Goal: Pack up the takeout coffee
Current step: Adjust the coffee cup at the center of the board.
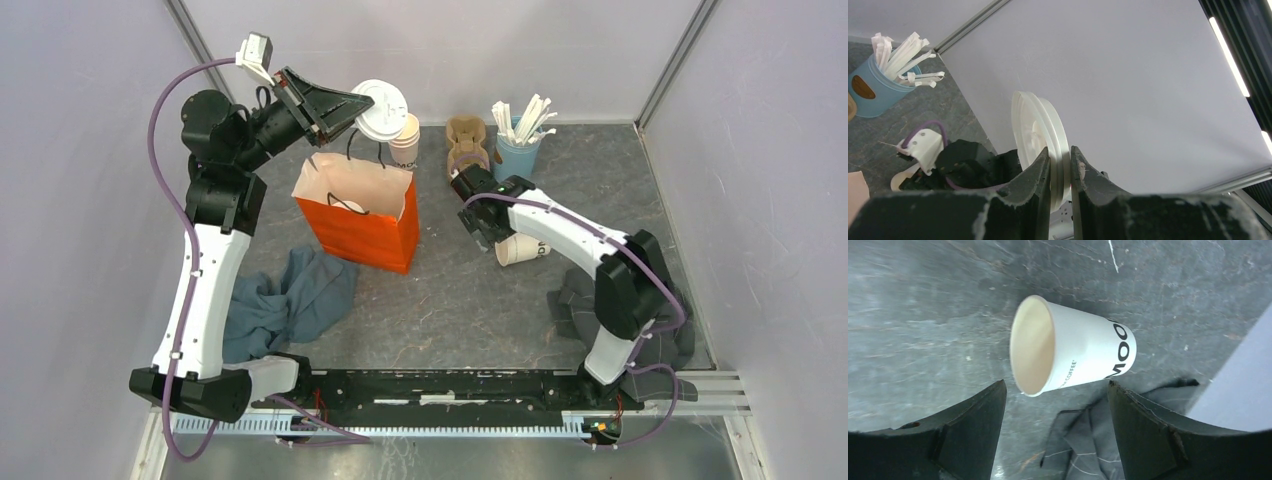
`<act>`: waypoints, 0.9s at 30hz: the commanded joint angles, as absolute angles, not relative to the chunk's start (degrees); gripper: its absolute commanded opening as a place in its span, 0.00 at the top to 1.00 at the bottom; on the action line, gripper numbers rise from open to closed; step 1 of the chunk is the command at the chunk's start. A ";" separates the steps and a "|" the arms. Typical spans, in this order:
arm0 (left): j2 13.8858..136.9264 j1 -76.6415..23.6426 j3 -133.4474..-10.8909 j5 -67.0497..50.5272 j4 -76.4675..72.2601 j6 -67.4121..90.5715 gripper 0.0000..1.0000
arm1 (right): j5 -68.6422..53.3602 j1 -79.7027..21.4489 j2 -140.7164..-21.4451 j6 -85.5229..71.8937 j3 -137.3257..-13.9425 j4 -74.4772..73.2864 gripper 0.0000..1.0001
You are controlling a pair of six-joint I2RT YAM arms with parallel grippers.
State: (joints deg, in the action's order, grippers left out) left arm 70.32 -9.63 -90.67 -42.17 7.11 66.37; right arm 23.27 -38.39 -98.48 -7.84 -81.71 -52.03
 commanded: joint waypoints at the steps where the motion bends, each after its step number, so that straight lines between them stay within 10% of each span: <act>1: 68.31 -9.32 -90.63 -44.59 4.77 65.71 0.75 | 36.81 -39.15 -103.69 -5.35 -83.43 -54.58 0.23; 7: 66.80 -9.38 -89.15 -44.86 5.02 66.73 0.75 | 41.02 -39.57 -106.49 -5.95 -81.48 -53.03 0.34; 14: 65.62 -14.09 -84.78 -41.72 5.02 67.03 0.75 | 35.27 -39.77 -99.23 -4.37 -79.69 -50.56 0.98; 27: 68.82 -31.43 -80.89 -32.04 5.87 62.90 0.76 | -9.12 -34.91 -83.41 -7.08 -64.71 -40.70 1.00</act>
State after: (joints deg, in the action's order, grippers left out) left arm 68.97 -30.35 -82.37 -34.37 7.27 65.84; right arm 1.96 -35.92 -82.81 -4.93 -70.43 -44.84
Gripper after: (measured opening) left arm 0.251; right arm 0.014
